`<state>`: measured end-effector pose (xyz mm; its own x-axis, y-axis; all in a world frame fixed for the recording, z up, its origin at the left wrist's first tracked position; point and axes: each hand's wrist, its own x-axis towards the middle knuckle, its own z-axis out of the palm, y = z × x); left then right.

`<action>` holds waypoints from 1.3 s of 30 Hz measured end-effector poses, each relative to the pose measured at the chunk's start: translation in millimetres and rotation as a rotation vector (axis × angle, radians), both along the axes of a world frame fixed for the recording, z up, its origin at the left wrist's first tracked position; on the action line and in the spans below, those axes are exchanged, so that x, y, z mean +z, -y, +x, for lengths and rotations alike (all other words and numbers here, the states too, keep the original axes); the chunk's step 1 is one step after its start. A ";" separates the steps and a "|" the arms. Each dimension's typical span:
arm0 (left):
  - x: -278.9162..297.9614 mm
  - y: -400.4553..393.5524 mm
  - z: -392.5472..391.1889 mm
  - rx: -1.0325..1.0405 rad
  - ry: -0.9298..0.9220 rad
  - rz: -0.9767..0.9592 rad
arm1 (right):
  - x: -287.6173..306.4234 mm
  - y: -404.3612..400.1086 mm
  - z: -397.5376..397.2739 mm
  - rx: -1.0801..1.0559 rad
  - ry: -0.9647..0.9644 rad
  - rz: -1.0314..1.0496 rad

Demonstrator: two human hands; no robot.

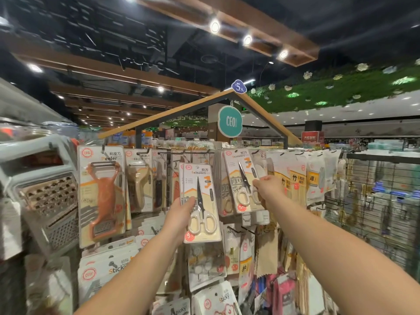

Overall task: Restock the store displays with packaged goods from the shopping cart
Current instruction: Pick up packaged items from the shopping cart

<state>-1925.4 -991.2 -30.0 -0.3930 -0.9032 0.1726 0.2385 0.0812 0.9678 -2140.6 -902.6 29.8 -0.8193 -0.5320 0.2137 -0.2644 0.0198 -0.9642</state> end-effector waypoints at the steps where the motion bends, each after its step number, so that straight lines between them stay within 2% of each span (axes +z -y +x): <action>1: 0.2 1.2 1.1 -0.010 -0.005 0.006 | -0.1 2.2 -0.3 0.006 0.013 0.002; 6: -1.9 6.9 -1.1 -0.011 0.017 0.008 | -1.4 9.1 -2.4 0.025 0.020 0.079; 12: -6.5 -6.0 -9.3 -0.021 0.034 -0.002 | -31.7 -0.2 4.0 0.146 0.041 0.206; 14: -6.0 -10.9 -12.3 -0.011 0.022 0.006 | -40.8 -13.7 15.5 0.269 0.036 0.236; 17: -2.5 -16.4 -19.3 -0.015 -0.023 0.043 | -49.0 -33.7 39.4 0.570 0.129 0.191; 19: -0.1 -18.8 -25.4 -0.007 -0.036 0.037 | -53.9 -36.8 52.7 0.627 0.110 0.182; 25: 2.4 -27.6 -40.8 -0.039 -0.085 0.000 | -58.8 -40.0 64.5 0.500 -0.008 0.185; 29: 3.6 -37.6 -48.5 -0.046 0.033 -0.119 | -57.1 -47.6 55.1 0.345 -0.026 0.112; 32: 4.6 -42.3 -50.2 -0.064 0.069 -0.162 | -53.2 -51.8 47.8 0.304 0.038 0.021; 39: 0.9 -27.3 -41.4 -0.018 0.073 -0.096 | -38.4 -42.5 21.0 0.232 0.036 -0.050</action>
